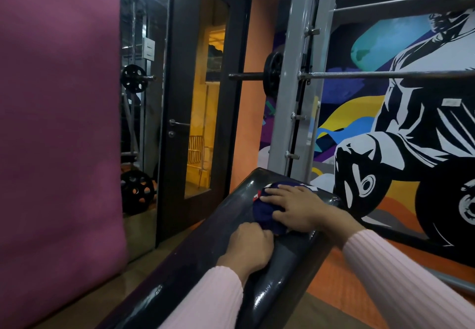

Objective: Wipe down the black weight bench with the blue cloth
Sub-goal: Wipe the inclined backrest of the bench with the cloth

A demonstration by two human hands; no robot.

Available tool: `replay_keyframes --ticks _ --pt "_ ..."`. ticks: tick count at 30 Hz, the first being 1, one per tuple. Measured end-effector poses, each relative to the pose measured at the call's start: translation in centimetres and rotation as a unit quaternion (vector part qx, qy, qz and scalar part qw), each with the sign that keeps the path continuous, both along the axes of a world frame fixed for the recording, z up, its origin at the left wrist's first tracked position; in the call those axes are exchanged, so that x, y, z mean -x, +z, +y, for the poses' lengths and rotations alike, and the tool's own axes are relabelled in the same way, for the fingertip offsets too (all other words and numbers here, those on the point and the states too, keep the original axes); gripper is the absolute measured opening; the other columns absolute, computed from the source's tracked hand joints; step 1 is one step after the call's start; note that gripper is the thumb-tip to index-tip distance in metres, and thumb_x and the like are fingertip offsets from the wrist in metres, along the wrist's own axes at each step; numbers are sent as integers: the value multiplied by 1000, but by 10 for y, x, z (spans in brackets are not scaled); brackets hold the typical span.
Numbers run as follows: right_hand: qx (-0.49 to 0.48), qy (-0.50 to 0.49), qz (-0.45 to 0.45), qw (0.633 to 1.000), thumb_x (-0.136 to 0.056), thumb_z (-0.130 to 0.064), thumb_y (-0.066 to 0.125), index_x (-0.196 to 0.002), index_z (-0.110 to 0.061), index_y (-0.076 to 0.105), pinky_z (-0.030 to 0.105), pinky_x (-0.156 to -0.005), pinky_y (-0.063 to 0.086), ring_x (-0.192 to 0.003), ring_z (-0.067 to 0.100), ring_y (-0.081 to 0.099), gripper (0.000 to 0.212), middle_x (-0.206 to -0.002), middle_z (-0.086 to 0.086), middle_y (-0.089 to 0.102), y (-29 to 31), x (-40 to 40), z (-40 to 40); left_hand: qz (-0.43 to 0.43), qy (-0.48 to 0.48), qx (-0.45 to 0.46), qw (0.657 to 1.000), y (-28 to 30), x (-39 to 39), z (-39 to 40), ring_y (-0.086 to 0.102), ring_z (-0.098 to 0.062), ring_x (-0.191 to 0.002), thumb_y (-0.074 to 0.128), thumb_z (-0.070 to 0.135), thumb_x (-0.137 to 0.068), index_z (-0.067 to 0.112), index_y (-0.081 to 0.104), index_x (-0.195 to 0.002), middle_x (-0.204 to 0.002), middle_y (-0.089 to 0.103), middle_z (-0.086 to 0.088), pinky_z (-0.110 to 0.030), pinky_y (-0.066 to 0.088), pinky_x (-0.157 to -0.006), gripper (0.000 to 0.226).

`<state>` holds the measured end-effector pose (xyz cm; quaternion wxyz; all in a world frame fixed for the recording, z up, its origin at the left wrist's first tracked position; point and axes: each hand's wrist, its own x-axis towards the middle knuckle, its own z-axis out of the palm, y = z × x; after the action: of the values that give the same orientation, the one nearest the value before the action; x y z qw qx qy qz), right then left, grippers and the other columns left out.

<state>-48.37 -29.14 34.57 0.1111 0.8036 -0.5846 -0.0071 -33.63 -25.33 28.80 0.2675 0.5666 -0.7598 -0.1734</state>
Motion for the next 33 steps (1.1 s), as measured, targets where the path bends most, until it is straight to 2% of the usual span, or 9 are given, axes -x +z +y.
replay_keyframes --ticks 3,7,11,16,19,22,26,30,33 --pt "5 -55 2 998 -93 -48 29 -151 -37 14 47 -119 4 -149 19 4 61 -162 -9 6 11 -11 -24 -13 3 25 1000 -4 0 4 52 -30 -115 31 26 -100 2 58 -116 -125 56 -16 -36 40 -97 40" --pt "-9 -40 6 999 -94 -47 27 -152 -33 12 49 -117 -1 -149 23 -2 61 -163 -4 3 3 -39 -43 44 40 81 995 -29 -5 4 48 -20 -111 36 49 -96 18 49 -114 -119 49 -2 -34 42 -95 38" --pt "-47 18 39 998 -96 -46 32 -151 -36 16 47 -119 2 -149 18 0 58 -162 -10 5 7 -29 -33 30 134 115 984 -62 -28 8 27 -15 -133 10 77 -73 37 33 -131 -140 28 6 -39 30 -108 75" --pt "-20 -80 13 996 -93 -53 27 -151 -38 11 49 -119 9 -149 22 2 63 -162 -8 4 24 -17 -56 110 140 79 981 -71 -33 18 8 -9 -147 -3 75 -61 41 20 -147 -158 14 13 -36 11 -120 95" --pt "-12 -78 13 997 -94 -50 25 -152 -34 11 52 -118 2 -149 25 -1 62 -163 -5 3 15 -44 -62 125 136 76 980 -72 -36 18 6 -8 -147 4 76 -67 42 19 -147 -158 13 15 -35 9 -120 89" --pt "-27 -26 33 999 -95 -47 27 -152 -32 15 51 -117 -1 -149 24 -2 60 -163 -4 5 3 -59 -53 116 136 80 981 -72 -37 17 7 -8 -147 25 68 -86 41 20 -147 -158 14 14 -34 10 -120 67" --pt "-47 14 43 998 -95 -47 32 -150 -38 20 46 -118 2 -149 17 1 58 -161 -10 9 6 -40 -38 121 139 89 979 -74 -36 17 9 -6 -146 10 75 -72 43 22 -146 -157 16 16 -32 12 -120 81" --pt "-25 -48 15 998 -93 -50 32 -150 -39 19 50 -118 7 -149 21 4 59 -162 -9 9 19 -32 -54 127 135 86 979 -75 -38 17 8 -7 -146 7 74 -71 43 20 -146 -157 15 16 -33 10 -120 82" --pt "-14 -73 13 997 -93 -50 27 -151 -36 17 52 -118 3 -149 25 1 60 -162 -6 6 13 -52 -63 122 136 87 979 -76 -38 17 8 -8 -146 20 70 -84 43 20 -146 -157 15 15 -35 10 -120 67"
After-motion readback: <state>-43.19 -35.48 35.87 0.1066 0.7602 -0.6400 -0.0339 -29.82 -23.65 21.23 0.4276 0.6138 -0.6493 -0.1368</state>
